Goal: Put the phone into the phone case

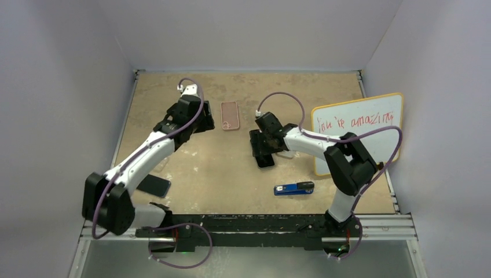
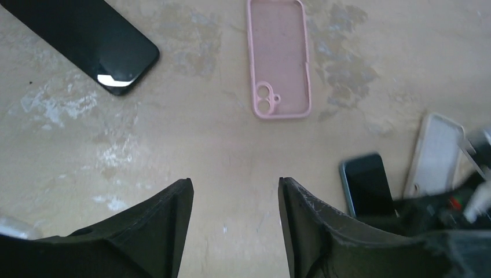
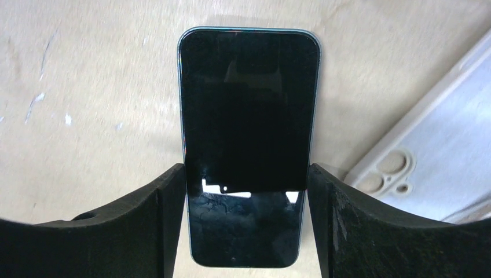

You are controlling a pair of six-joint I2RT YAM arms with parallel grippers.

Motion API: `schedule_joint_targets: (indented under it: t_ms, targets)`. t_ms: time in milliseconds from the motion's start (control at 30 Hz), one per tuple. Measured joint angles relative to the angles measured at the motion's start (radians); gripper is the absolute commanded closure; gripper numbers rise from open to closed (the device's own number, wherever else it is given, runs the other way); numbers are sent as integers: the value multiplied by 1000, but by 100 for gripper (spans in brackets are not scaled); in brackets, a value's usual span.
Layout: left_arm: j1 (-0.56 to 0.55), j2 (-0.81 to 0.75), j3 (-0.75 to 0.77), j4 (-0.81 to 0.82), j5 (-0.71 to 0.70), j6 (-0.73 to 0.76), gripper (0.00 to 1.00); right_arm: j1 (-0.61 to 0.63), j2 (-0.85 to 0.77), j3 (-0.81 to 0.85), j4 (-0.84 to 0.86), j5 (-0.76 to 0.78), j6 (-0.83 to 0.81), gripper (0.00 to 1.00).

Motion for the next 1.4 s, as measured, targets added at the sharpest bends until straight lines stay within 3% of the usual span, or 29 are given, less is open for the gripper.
schedule_joint_targets:
  t_ms: [167,367,567,900,1167,1400]
  targets:
    - [83,249,51,149,34,-25,51,2,-107,-88,10,-48,40,53]
    - [85,525,149,267,79,-46,55,1,-177,-136,33,-74,74,54]
    - [85,677,220,292,90,-55,58,7,-177,-152,46,-91,94,55]
    - [85,737,264,316,90,-56,70,22,-226,-167,59,-100,108,55]
    - [85,750,282,313,105,-52,100,26,-230,-175,66,-99,114,57]
    - [85,702,253,249,104,-48,100,26,-277,-216,74,-105,128,58]
